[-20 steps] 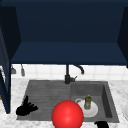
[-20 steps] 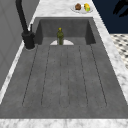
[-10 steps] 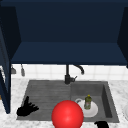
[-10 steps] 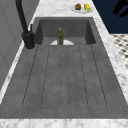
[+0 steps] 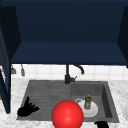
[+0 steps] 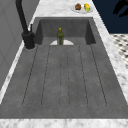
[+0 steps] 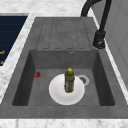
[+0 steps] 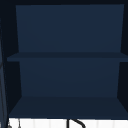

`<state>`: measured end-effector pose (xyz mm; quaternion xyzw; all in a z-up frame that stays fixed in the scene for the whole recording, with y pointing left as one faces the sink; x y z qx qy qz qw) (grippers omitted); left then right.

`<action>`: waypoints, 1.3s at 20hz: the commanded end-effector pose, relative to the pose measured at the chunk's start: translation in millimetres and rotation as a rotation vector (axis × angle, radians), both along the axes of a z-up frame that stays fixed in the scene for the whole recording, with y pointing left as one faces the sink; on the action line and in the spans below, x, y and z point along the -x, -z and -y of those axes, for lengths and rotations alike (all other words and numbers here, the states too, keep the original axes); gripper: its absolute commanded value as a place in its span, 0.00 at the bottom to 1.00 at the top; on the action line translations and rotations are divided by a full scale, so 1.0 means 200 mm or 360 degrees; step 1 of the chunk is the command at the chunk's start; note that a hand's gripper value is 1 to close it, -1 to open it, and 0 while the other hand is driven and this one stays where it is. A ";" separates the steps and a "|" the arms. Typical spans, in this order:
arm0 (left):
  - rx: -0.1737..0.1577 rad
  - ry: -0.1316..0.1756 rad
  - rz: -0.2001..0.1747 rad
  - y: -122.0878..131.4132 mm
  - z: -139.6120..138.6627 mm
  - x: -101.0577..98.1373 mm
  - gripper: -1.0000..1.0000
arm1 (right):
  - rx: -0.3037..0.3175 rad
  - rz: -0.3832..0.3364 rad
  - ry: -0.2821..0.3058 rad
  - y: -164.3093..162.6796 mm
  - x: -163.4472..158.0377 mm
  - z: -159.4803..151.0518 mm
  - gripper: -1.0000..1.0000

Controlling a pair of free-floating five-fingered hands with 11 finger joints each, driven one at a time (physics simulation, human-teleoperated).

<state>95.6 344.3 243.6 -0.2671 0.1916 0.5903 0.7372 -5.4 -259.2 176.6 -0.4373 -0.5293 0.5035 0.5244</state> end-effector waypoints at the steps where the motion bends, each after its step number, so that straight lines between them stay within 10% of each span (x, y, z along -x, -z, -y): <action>1: 0.0055 0.0078 -0.0197 0.04 0.00 0.00 0.00 | 0.0000 0.0000 0.0000 0.00 0.00 0.00 0.50; 26: -0.0006 -0.0020 -0.0258 0.33 0.04 -0.08 0.00 | 0.0000 0.0000 0.0000 0.00 0.00 0.00 0.50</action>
